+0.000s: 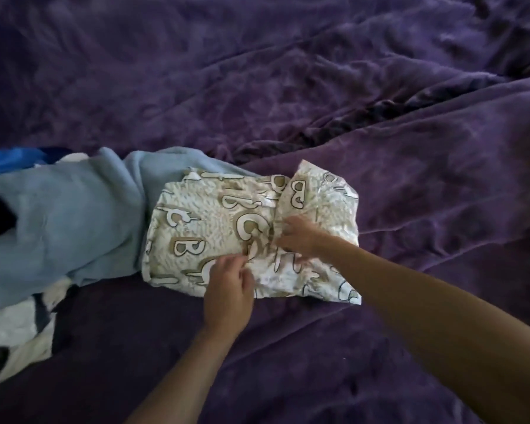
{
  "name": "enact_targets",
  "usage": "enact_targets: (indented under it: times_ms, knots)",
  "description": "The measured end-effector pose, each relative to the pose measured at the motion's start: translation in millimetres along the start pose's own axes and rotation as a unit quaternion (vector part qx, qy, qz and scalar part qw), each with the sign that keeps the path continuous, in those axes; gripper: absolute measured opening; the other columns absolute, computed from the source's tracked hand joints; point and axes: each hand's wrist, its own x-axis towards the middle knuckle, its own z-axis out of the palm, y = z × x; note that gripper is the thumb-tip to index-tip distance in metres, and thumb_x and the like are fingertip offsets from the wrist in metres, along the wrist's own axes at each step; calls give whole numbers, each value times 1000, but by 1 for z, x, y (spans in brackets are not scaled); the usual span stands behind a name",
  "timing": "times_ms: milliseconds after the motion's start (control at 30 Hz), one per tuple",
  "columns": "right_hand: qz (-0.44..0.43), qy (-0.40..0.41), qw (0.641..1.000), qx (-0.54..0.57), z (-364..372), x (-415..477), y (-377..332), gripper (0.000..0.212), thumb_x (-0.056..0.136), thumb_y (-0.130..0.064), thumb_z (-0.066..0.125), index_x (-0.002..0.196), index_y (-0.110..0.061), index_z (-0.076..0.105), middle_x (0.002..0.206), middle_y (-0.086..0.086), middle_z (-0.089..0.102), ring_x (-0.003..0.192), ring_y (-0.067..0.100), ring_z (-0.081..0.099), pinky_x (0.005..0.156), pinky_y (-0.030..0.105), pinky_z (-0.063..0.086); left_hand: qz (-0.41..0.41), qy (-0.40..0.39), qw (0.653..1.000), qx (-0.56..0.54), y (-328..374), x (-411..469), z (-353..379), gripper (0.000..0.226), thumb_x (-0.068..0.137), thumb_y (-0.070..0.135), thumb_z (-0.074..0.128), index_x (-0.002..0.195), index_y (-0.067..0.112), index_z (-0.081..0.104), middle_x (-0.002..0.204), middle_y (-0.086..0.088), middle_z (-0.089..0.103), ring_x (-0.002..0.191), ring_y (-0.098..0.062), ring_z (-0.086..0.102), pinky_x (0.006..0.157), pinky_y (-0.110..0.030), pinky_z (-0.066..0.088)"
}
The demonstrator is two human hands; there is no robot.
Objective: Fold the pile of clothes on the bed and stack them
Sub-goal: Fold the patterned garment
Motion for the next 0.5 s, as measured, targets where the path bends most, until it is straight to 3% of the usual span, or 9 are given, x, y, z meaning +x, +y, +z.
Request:
enact_targets:
  times_ms: [67,100,167,200,233,300,367,433,500]
  knots:
    - [-33,50,998,-32,-7,2,17,22,89,-22,64,110,-15,64,95,4,64,82,19,65,72,42,60,69,-27,996,54,3,-8,11,28,91,14,55,117,13,64,126,-7,54,115,-27,48,92,-42,46]
    - [-62,126,989,-36,-16,0,27,16,88,-23,64,103,-18,68,92,3,69,76,16,66,70,39,61,110,-36,990,78,5,-8,18,31,89,13,58,119,15,64,132,-8,51,119,-29,47,95,-44,45]
    - [-101,342,932,-65,-43,-10,49,17,83,-29,67,99,-23,70,90,-4,73,69,3,64,66,24,53,192,-37,973,120,6,1,36,42,82,10,63,123,18,60,143,-11,45,129,-35,44,99,-49,43]
    - [-97,425,897,-75,-57,-15,62,22,80,-34,68,100,-25,69,89,-7,72,70,1,62,67,22,48,216,-44,964,149,5,8,46,49,82,10,63,129,20,55,149,-12,38,134,-36,38,103,-51,39]
    - [-77,459,883,-65,-68,-19,74,29,77,-40,69,102,-26,67,89,-7,71,73,5,62,71,25,48,225,-67,955,182,0,17,57,56,84,11,61,138,23,47,155,-12,28,140,-37,28,109,-50,33]
    - [-9,400,916,25,-78,-19,94,49,74,-44,76,115,-22,61,97,-4,69,85,15,66,76,36,55,219,-141,936,235,-17,33,81,62,94,22,51,149,28,22,161,-9,4,147,-33,3,118,-49,16]
    - [25,299,944,140,-72,-12,108,59,76,-37,79,127,-18,55,103,1,67,88,18,67,69,39,59,208,-195,923,258,-35,42,100,62,98,35,41,151,29,10,161,-7,-5,147,-31,-8,120,-48,6]
    - [9,266,948,177,-61,-9,105,46,79,-28,77,120,-17,58,94,3,67,70,12,68,51,27,54,211,-199,925,247,-45,46,108,61,97,39,36,151,30,10,161,-6,-3,147,-30,-10,120,-47,3]
    - [-15,272,942,196,-49,-15,92,27,80,-20,76,101,-11,62,72,1,67,46,5,61,37,19,44,211,-204,938,184,-45,48,104,57,95,39,34,150,30,20,161,-4,4,148,-27,-4,120,-46,4]
